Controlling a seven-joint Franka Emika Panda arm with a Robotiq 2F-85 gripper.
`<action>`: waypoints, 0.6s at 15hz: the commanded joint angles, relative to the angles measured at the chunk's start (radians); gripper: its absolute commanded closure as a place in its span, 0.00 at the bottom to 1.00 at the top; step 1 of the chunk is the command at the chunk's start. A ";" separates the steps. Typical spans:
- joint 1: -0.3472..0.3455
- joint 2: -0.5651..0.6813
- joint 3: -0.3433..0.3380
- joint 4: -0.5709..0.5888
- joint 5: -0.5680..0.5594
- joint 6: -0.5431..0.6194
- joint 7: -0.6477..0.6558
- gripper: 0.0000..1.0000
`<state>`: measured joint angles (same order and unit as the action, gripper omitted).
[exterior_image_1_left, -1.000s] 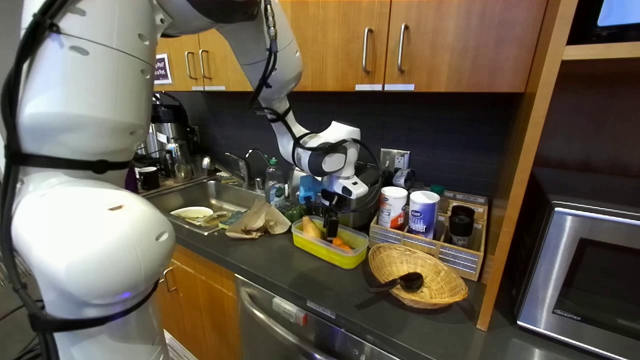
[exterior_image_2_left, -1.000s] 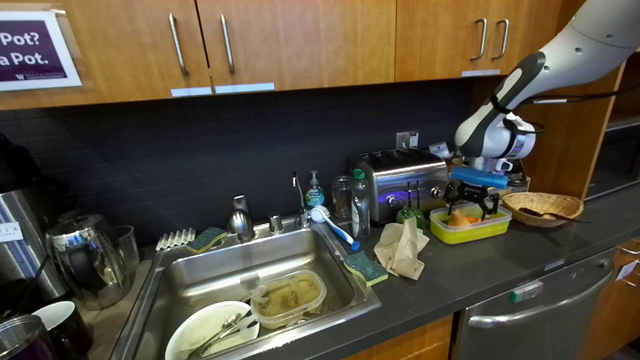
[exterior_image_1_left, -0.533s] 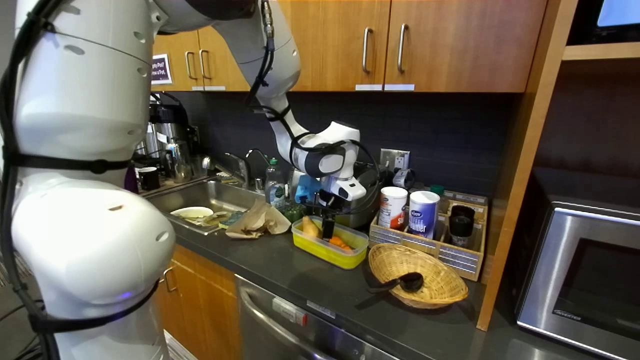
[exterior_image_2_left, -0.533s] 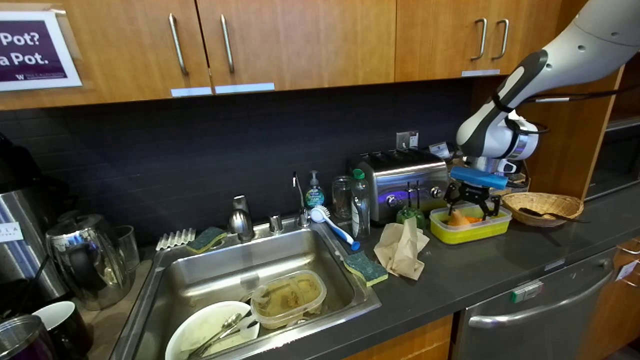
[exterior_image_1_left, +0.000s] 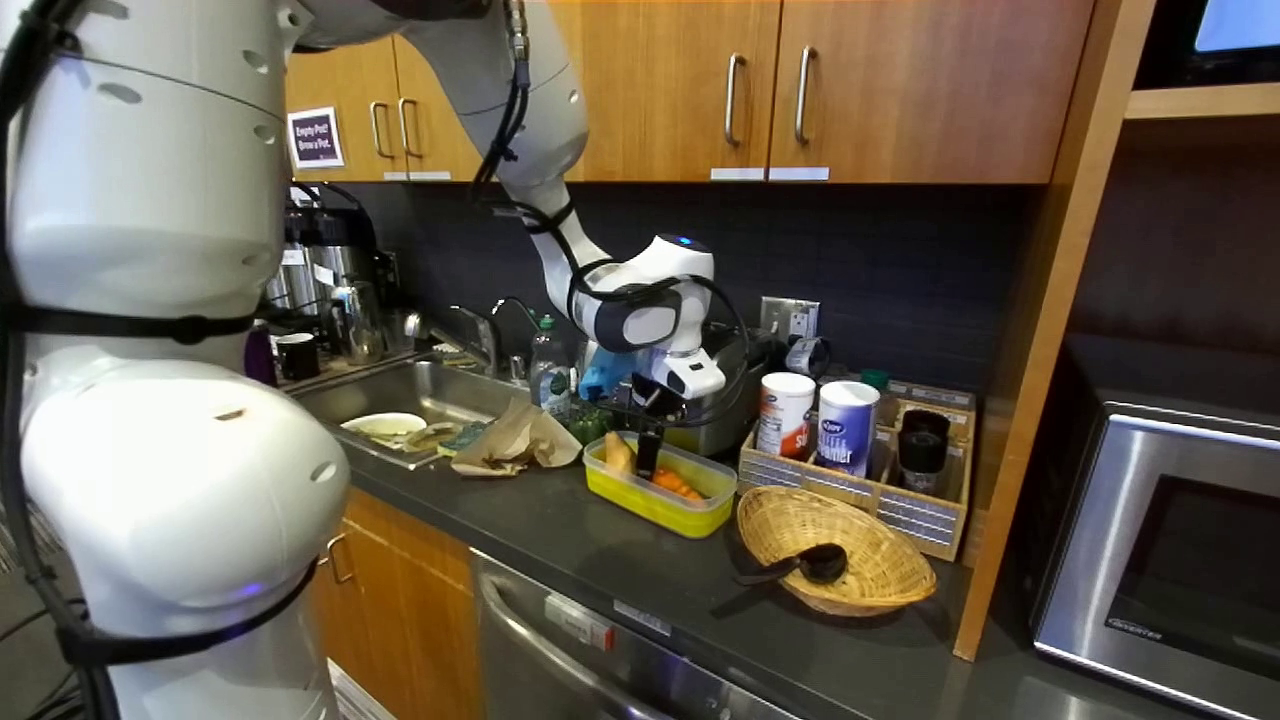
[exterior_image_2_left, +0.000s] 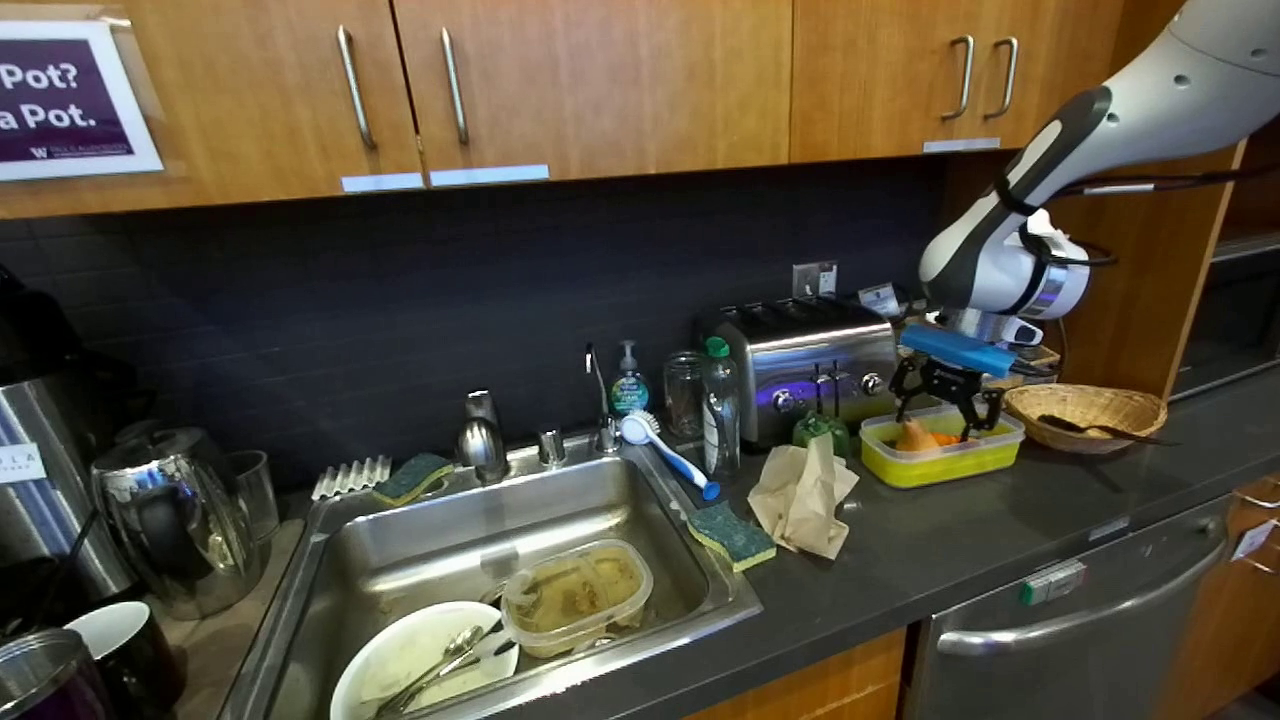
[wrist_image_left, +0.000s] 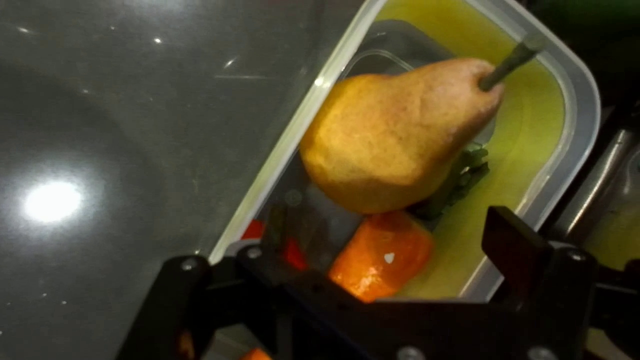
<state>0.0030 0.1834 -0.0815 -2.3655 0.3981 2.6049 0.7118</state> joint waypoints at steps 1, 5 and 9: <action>-0.005 -0.059 0.020 -0.048 0.041 0.033 0.007 0.00; -0.004 -0.081 0.031 -0.064 0.069 0.054 0.008 0.00; 0.005 -0.091 0.038 -0.076 0.051 0.057 0.033 0.00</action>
<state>0.0031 0.1333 -0.0579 -2.4028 0.4430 2.6451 0.7166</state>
